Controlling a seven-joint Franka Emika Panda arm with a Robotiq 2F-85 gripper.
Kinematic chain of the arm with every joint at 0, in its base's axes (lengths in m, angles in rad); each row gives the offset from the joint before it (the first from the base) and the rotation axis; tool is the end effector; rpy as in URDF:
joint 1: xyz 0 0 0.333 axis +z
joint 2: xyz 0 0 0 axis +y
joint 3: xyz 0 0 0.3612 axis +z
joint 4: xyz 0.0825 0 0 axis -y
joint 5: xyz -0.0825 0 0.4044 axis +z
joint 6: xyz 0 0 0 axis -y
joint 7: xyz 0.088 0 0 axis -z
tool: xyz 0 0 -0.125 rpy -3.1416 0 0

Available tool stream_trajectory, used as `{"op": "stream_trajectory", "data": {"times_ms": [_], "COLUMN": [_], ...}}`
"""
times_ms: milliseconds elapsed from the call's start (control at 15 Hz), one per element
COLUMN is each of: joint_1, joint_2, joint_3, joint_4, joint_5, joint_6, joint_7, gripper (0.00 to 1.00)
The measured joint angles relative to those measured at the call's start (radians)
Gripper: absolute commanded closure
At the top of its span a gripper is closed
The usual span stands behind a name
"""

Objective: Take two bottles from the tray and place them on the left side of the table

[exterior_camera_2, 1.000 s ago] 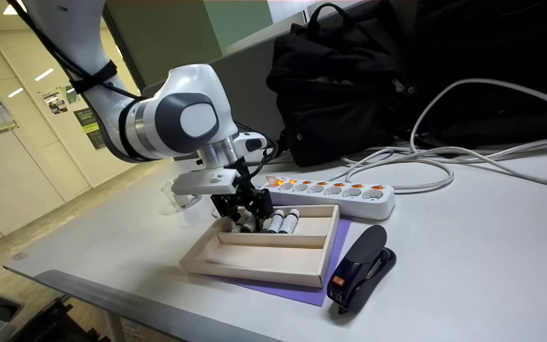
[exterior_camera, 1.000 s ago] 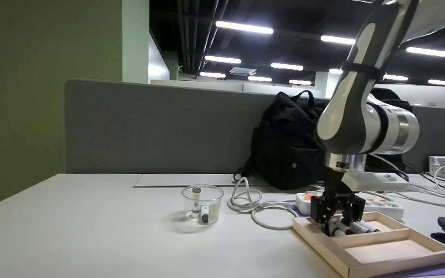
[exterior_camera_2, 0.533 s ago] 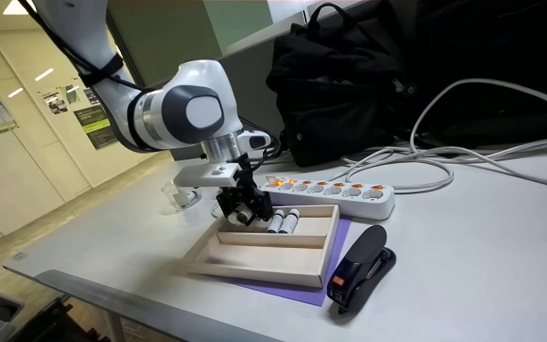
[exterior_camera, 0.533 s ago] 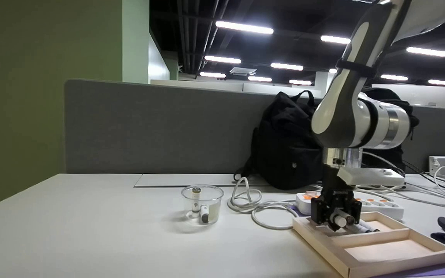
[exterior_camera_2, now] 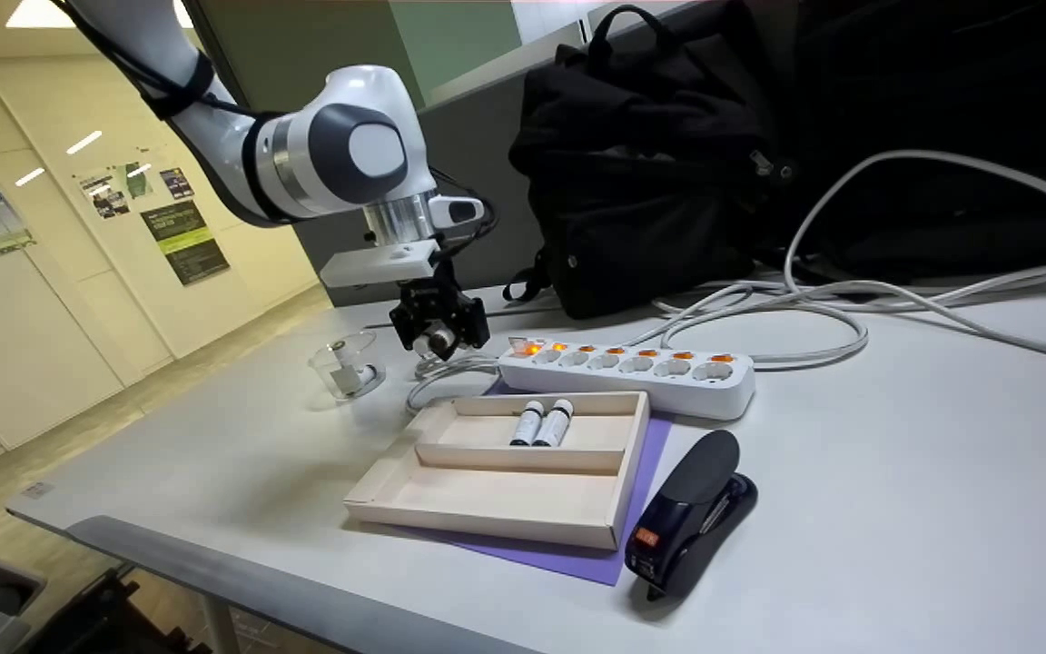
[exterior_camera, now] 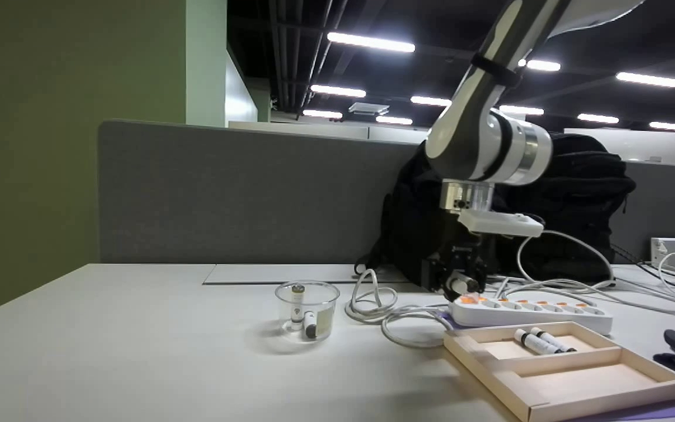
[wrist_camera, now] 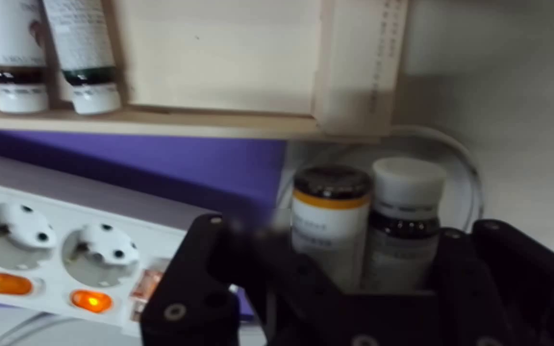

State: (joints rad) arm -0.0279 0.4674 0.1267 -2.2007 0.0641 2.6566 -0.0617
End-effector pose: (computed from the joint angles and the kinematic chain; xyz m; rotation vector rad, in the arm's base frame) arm 0.5785 0.0574 0.1720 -3.0520 -0.1381 0.0167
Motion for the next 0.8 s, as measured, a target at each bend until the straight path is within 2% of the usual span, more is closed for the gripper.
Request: {"op": "stream_trajectory", "data": {"times_ms": [400,800], "joint_1": [0.055,0.092], "joint_2": [0.108,0.212], "joint_3": [0.101,0.119], "joint_4": [0.165,0.226], "joint_5": [0.074,0.079], "joint_6": [-0.155,-0.275], "joint_7": [-0.054,-0.082], "gripper": [1.00,1.00]}}
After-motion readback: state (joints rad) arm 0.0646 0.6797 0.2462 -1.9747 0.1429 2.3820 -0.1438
